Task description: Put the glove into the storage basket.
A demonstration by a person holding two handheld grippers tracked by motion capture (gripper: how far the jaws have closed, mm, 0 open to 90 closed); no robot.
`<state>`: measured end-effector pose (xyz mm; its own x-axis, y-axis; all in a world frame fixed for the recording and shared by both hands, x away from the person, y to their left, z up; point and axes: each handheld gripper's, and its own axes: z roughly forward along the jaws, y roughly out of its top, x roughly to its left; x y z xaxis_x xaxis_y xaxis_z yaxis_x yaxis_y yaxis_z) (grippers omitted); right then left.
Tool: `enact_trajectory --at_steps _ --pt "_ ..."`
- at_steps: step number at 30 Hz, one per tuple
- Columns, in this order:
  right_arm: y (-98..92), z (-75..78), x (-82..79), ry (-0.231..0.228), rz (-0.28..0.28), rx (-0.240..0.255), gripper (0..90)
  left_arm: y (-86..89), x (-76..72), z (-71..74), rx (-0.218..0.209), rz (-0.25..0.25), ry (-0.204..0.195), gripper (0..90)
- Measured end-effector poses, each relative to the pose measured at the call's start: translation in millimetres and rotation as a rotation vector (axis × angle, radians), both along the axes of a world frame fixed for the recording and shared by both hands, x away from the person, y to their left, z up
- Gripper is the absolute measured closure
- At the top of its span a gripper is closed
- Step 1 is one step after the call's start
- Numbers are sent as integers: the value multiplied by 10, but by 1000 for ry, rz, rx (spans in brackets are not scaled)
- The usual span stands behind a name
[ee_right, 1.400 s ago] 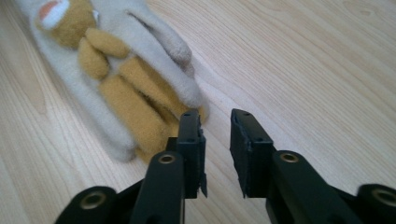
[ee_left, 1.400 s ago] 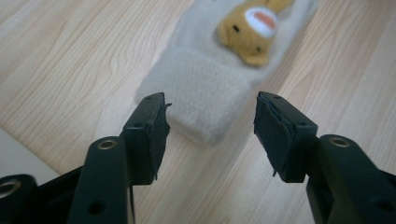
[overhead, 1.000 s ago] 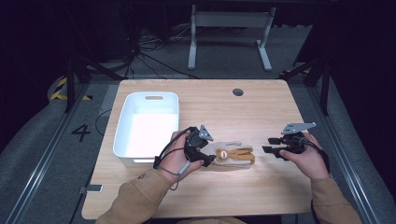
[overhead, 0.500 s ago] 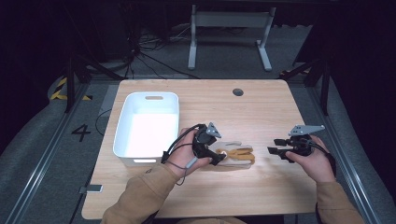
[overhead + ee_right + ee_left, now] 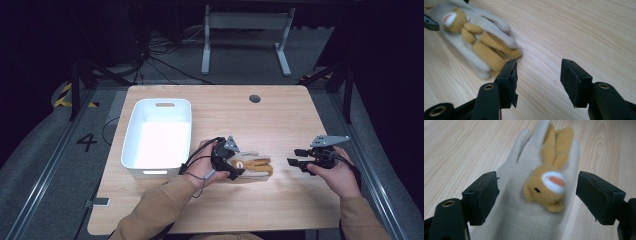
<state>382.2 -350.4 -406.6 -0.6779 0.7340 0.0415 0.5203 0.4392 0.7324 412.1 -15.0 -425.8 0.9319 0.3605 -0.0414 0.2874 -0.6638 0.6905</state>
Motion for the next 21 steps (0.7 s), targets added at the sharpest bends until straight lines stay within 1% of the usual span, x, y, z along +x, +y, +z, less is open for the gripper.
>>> enact_trajectory --at_steps 2,5,8,11,13,19,21 --pt "0 -1 -1 -1 0 2 479 -17 18 -26 -4 -8 -6 180" --pt "1 -10 -3 1 0 0 475 -44 46 -65 -2 -6 -13 171" --pt "6 -20 -1 1 3 -1 468 -52 72 -105 13 -6 -5 171" --pt "13 -26 -2 2 4 2 465 -58 94 -165 16 2 11 171" --pt "17 -29 -3 2 6 2 463 -60 112 -192 16 -2 20 171" --pt "25 -36 -4 2 7 4 458 -62 142 -233 15 -8 38 166" --pt "29 -41 -3 2 8 1 455 -69 141 -241 19 -14 35 166"
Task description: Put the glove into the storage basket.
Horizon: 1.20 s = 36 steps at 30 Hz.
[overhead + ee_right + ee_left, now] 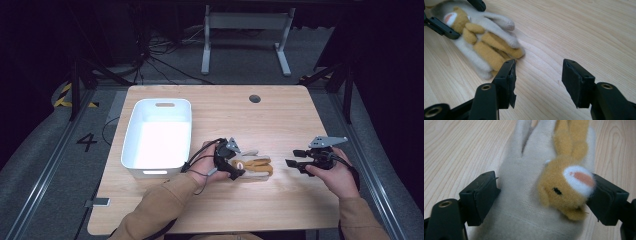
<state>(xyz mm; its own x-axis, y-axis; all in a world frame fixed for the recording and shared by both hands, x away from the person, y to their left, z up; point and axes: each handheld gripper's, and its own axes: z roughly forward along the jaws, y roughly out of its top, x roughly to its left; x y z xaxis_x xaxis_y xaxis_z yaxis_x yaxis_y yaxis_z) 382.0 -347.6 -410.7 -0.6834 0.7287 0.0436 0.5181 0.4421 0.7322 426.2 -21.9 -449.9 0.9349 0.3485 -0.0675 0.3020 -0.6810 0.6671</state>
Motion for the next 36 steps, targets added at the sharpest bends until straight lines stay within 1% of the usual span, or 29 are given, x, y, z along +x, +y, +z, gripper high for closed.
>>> enact_trajectory --at_steps 4,6,8,9,14,15,20,23,25,28,31,34,36 --pt "11 -9 1 2 0 5 447 -17 5 -23 8 -8 -2 163" --pt "13 -10 2 3 1 10 445 -31 6 -52 13 -19 8 159" --pt "13 -10 2 1 2 9 445 -42 5 -71 18 -17 10 157" --pt "12 -9 2 1 3 9 445 -47 9 -73 18 -20 4 156" --pt "18 -16 2 6 2 14 445 -60 12 -82 26 -27 9 155" --pt "21 -18 3 4 3 9 444 -60 14 -89 24 -29 10 154" --pt "28 -33 7 12 -1 13 441 -59 25 -110 13 -37 11 150" --pt "32 -42 10 14 0 14 439 -51 32 -133 -6 -46 10 144" --pt "34 -43 10 14 0 16 437 -36 40 -154 -24 -58 -2 142" --pt "33 -41 9 15 -3 18 435 -24 38 -169 -38 -64 -4 141" --pt "37 -41 7 14 -4 17 435 -22 39 -192 -50 -74 -25 129" --pt "36 -39 5 15 -5 20 433 -23 36 -190 -48 -78 -21 121" --pt "36 -42 7 14 -4 19 434 -27 28 -176 -37 -80 -21 121"
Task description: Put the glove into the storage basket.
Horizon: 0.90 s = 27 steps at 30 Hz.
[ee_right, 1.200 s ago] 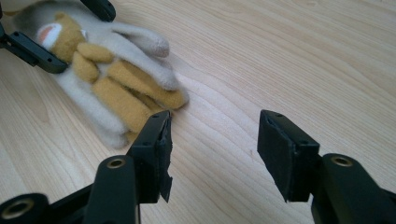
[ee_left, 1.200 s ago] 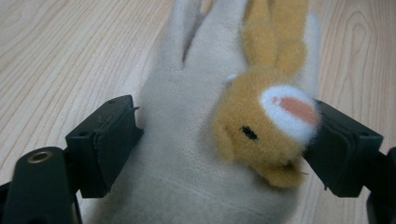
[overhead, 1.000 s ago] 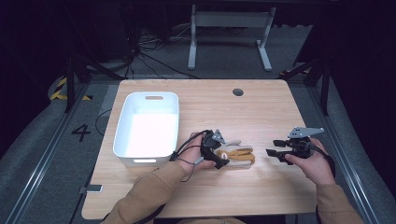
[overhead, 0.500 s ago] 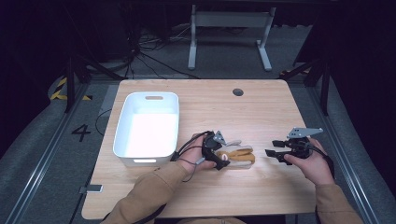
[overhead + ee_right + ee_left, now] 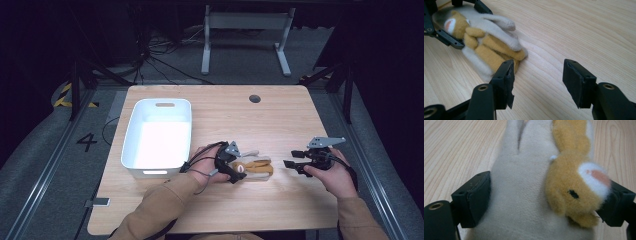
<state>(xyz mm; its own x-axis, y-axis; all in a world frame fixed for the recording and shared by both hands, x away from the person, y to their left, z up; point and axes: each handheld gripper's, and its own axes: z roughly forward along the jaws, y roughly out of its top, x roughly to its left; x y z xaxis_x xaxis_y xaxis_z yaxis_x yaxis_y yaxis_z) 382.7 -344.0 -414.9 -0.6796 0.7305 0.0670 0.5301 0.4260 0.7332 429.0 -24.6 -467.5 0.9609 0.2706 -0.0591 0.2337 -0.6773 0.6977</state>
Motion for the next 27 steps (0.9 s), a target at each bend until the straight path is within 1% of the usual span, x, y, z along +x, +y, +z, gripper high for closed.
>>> enact_trajectory --at_steps 1,3,7,9,11,13,15,18,21,23,25,27 --pt "1 -1 0 0 0 0 433 2 0 17 2 2 5 139" --pt "3 0 0 1 0 1 432 10 8 41 1 17 32 162" --pt "1 4 -2 -1 1 2 432 26 10 41 4 30 25 168" --pt "-2 8 -4 -2 0 1 432 32 11 57 21 51 23 166" --pt "-3 10 -4 -4 3 2 432 32 3 69 27 82 23 167" --pt "0 12 -5 -7 5 3 432 27 7 50 33 75 26 155" --pt "2 9 -4 -5 6 3 430 19 12 29 25 75 24 133" --pt "12 -1 -3 -1 6 2 429 -2 4 18 33 72 20 92" --pt "18 -4 0 -2 11 1 429 -34 -9 -13 58 72 -11 58" --pt "21 -6 0 -3 13 1 428 -49 -13 -26 59 72 -24 30" --pt "21 -7 0 -2 12 1 428 -45 -7 -21 56 75 -15 34" --pt "22 -7 -1 -2 12 2 427 -32 -2 -11 51 84 -14 62"
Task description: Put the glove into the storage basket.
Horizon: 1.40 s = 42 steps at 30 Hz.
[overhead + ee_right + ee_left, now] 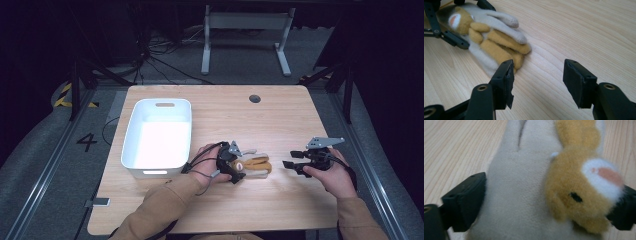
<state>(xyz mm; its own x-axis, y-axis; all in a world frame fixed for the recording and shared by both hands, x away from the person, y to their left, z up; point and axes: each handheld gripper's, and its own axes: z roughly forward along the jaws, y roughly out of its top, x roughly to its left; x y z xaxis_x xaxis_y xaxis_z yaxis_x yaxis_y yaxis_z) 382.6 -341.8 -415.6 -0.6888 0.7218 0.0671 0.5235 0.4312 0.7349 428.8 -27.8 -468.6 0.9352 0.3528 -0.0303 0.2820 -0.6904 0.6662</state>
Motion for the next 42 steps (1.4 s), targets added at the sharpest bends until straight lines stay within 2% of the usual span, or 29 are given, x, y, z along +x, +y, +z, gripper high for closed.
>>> enact_trajectory --at_steps 5,8,12,15,19,22,29,32,35,37,42 --pt "-1 -5 2 1 -2 -1 427 32 14 19 -10 2 -16 197" --pt "-2 -3 1 -1 -4 -2 427 48 11 24 -24 3 -23 315" --pt "1 -5 2 0 -2 0 426 55 -10 11 -41 10 -39 378" --pt "7 -5 0 2 -3 0 427 58 -25 -14 -72 18 -51 431" --pt "11 -3 -2 1 -6 -1 427 52 -38 -2 -69 22 -46 498" --pt "3 -7 2 -1 -2 6 427 46 -48 -4 -74 39 -46 527" --pt "-8 -3 0 2 -7 13 427 20 -81 24 -55 57 -39 592" --pt "-9 -3 2 2 -9 14 427 11 -93 46 -45 72 -27 607" --pt "-16 -5 4 0 -8 13 427 -3 -107 99 -18 76 -16 615" --pt "-23 -6 5 -1 -10 14 427 -12 -107 132 -29 72 7 616" --pt "-42 -10 12 2 -17 22 427 1 -103 252 -43 80 25 618"
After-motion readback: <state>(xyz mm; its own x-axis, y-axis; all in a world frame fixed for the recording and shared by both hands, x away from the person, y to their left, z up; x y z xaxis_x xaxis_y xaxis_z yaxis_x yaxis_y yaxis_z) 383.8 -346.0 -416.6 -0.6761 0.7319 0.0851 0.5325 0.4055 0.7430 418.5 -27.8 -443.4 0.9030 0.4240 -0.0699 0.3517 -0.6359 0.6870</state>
